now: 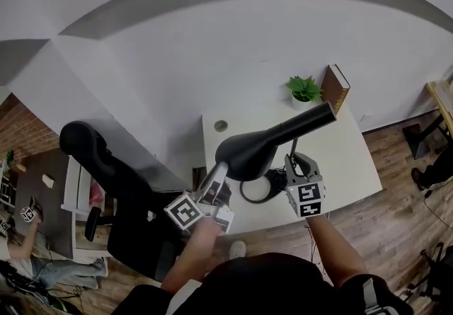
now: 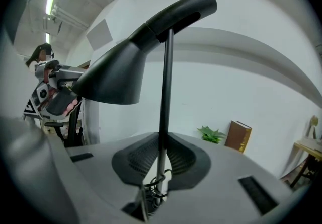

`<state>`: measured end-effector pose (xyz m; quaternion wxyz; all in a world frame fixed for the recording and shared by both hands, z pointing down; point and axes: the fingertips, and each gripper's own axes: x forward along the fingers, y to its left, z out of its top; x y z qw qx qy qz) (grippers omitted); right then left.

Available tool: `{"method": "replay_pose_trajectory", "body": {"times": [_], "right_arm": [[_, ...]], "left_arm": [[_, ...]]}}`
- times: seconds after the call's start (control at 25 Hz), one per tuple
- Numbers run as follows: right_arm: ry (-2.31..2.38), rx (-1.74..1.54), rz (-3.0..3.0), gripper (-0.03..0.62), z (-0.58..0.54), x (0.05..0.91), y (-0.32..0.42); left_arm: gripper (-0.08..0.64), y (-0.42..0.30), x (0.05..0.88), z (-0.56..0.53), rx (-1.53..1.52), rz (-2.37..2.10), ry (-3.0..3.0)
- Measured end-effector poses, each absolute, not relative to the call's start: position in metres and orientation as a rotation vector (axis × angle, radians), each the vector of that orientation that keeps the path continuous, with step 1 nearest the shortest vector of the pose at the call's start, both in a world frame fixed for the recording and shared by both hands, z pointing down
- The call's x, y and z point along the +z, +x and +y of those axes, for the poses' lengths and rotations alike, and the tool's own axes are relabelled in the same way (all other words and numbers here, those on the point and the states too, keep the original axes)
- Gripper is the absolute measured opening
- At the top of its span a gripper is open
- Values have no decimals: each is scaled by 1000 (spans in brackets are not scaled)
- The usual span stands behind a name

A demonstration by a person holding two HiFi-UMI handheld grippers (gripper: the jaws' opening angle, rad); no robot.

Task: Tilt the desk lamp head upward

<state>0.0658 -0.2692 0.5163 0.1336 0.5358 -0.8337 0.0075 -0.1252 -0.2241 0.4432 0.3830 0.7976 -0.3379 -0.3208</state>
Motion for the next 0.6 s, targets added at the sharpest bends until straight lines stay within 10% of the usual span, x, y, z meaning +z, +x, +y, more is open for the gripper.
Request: {"method": "replay_pose_trajectory", "body": {"times": [0.6], "right_arm": [[1552,-16,-2403,38,-269,516,64]], "left_arm": [[87,-163,364,-222,-817,-1031,2257]]}}
